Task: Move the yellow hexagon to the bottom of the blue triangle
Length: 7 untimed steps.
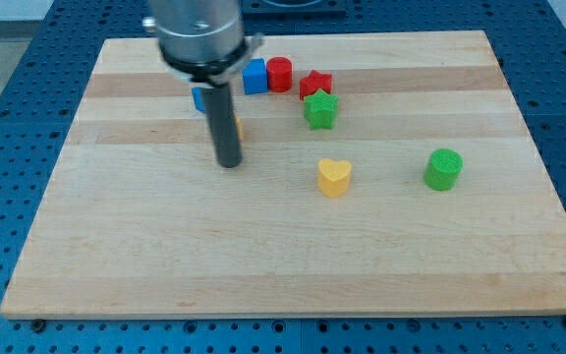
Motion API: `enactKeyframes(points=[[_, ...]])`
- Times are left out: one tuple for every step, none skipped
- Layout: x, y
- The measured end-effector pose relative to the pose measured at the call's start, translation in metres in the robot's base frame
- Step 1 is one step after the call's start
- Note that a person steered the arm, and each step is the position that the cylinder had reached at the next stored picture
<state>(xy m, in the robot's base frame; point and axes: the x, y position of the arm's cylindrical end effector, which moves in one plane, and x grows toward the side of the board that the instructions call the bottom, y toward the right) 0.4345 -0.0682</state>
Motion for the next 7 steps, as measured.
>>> enactKeyframes(points=[[-0.023,0.004],[-0.026,-0.019],[-0.035,-0.039],[-0.034,-0.038],[-0.025,-0.035],[-0.019,-0.033],[-0.016,-0.074]])
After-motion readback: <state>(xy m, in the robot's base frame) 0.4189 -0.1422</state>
